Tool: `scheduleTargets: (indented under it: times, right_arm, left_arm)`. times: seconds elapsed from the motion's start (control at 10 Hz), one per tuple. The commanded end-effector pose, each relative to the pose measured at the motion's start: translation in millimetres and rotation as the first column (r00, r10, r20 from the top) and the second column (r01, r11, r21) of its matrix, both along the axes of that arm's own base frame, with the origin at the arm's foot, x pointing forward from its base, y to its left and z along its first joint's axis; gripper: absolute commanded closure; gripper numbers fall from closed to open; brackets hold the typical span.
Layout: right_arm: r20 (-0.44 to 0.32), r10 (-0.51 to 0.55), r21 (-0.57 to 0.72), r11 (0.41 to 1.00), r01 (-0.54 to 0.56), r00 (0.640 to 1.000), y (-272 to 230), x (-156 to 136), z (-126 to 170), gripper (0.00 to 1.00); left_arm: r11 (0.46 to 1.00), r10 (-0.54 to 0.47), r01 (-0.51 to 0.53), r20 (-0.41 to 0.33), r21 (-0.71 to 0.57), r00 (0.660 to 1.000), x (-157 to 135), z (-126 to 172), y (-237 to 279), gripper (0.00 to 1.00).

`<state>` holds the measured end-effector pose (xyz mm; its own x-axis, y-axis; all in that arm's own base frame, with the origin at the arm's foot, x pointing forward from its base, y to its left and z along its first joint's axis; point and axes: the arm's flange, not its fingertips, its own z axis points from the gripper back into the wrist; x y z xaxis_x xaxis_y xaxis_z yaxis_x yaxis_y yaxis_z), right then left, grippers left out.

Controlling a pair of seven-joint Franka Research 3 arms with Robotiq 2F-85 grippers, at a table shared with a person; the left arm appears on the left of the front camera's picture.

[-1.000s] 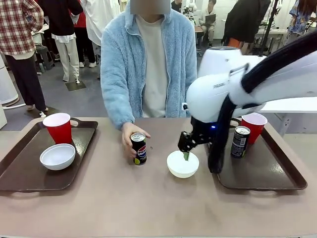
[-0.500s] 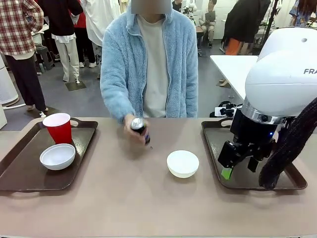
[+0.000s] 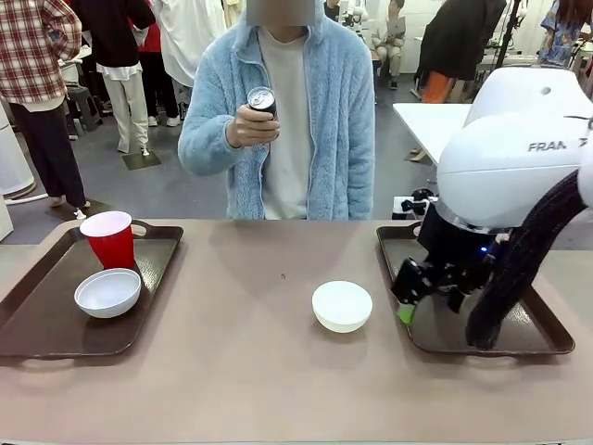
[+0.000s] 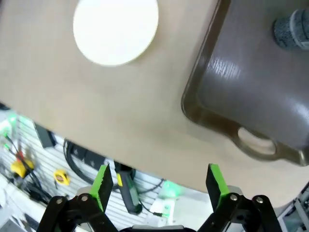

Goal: Prepare tableware on both trays.
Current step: Pick up a Picnic Bowl from the table and place it on a Handle tray.

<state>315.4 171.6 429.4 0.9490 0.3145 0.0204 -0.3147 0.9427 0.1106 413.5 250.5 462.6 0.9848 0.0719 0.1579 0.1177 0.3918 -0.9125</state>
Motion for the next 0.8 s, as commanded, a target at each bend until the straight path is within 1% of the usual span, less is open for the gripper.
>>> scheduleTargets:
  times: [0.0,0.1,0.2,0.4,0.5,0.6,0.7]
  right_arm:
    - [0.083,-0.154,-0.017,0.988,0.156,0.985,32,30,-9,0.00]
    - [0.108,-0.197,-0.016,0.980,0.200,0.974,48,47,-14,0.00]
    - [0.116,-0.227,-0.025,0.973,0.231,0.967,58,61,-21,0.00]
    - [0.141,-0.256,-0.056,0.963,0.265,0.957,73,86,-37,0.00]
    - [0.170,-0.273,-0.071,0.955,0.288,0.947,80,100,-46,0.00]
    - [0.180,-0.291,-0.073,0.949,0.308,0.939,81,112,-54,0.00]
    - [0.173,-0.295,-0.071,0.948,0.310,0.940,81,116,-62,0.00]
  left_arm:
    - [1.000,0.003,-0.003,-0.009,-0.005,1.000,-2,4,0,0.00]
    - [1.000,0.003,-0.003,-0.009,-0.005,1.000,-2,4,0,0.00]
    - [1.000,0.003,-0.003,-0.009,-0.005,1.000,-2,4,0,0.00]
    - [1.000,0.003,-0.003,-0.009,-0.005,1.000,-2,4,0,0.00]
    - [1.000,0.003,-0.003,-0.009,-0.005,1.000,-2,4,0,0.00]
    - [1.000,0.003,-0.003,-0.009,-0.005,1.000,-2,4,0,0.00]
    - [1.000,0.003,-0.003,-0.009,-0.005,1.000,-2,4,0,0.00]
